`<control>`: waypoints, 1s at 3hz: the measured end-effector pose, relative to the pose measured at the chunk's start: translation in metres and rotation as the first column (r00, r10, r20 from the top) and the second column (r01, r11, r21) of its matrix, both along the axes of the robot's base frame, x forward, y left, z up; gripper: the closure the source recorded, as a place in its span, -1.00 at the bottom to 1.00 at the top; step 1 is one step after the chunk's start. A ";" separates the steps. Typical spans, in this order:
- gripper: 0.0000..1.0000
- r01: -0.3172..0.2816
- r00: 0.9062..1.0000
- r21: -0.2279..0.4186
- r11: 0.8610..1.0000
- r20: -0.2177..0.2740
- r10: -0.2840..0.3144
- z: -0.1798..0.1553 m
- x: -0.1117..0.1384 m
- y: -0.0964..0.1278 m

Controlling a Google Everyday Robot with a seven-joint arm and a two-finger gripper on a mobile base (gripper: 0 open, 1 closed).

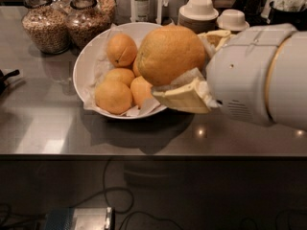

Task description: Pick orange from white bowl

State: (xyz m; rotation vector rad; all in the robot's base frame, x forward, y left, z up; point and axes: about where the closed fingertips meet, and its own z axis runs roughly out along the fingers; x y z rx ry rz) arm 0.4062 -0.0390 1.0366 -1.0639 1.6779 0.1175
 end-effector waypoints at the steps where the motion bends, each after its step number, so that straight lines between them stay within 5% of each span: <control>1: 1.00 -0.025 1.000 -0.003 1.000 0.006 0.025 -0.008 -0.045 -0.021; 2: 1.00 -0.168 0.984 0.010 0.986 0.066 0.167 0.011 -0.073 0.010; 3: 1.00 -0.168 0.984 0.010 0.986 0.066 0.167 0.011 -0.073 0.010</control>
Offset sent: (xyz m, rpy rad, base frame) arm -0.0998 0.0368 0.0204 0.0645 -0.1040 0.3483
